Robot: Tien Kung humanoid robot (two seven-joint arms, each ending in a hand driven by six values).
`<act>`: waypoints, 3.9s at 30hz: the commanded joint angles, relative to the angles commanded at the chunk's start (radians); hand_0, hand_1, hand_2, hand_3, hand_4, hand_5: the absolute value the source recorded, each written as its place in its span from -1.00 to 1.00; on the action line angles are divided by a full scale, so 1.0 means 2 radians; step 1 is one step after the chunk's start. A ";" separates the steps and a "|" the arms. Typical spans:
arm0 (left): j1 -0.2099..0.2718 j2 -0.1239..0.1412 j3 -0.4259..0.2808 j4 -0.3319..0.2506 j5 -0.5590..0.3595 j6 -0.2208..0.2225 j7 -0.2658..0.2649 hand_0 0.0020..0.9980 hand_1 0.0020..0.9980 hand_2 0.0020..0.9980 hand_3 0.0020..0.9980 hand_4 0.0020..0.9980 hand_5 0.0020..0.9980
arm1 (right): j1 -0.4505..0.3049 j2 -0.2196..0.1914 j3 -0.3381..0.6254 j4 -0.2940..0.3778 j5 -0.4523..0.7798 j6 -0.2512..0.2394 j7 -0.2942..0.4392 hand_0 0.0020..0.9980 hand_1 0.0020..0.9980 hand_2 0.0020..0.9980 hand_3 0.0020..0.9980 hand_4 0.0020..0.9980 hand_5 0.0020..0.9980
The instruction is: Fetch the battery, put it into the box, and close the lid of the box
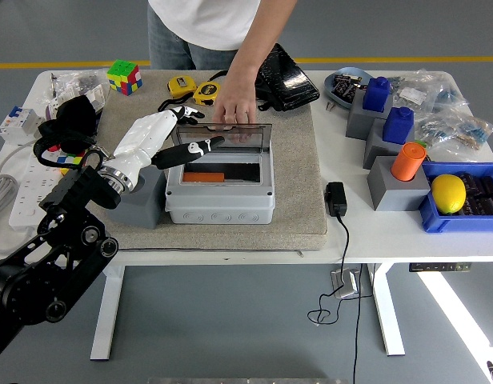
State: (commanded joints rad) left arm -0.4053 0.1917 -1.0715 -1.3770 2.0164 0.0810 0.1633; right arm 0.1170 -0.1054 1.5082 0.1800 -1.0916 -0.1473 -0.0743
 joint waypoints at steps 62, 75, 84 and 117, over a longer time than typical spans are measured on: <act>0.087 -0.043 -0.226 -0.012 -0.371 0.087 -0.285 1.00 1.00 1.00 1.00 1.00 1.00 | 0.000 0.006 0.007 0.000 -0.009 -0.002 -0.002 0.64 0.54 0.51 0.59 1.00 1.00; 0.124 -0.044 -0.242 -0.018 -0.572 0.039 -0.303 1.00 1.00 1.00 0.98 1.00 1.00 | -0.004 0.010 0.012 0.000 -0.018 -0.001 -0.004 0.64 0.55 0.52 0.59 1.00 1.00; 0.134 -0.045 -0.246 -0.022 -0.601 0.018 -0.300 0.89 0.98 0.93 0.90 1.00 1.00 | -0.007 0.018 0.018 0.000 -0.023 0.000 -0.002 0.64 0.55 0.52 0.59 1.00 1.00; 0.133 -0.044 -0.274 -0.029 -0.510 0.019 -0.230 0.73 0.80 0.74 0.74 1.00 1.00 | -0.001 0.024 0.045 0.000 -0.035 -0.003 -0.002 0.64 0.55 0.52 0.59 1.00 1.00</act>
State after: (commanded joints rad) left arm -0.1397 0.1031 -1.6203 -1.4352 0.9963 0.1195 -0.2973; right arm 0.1144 -0.0566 1.5980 0.1800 -1.1618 -0.1526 -0.0777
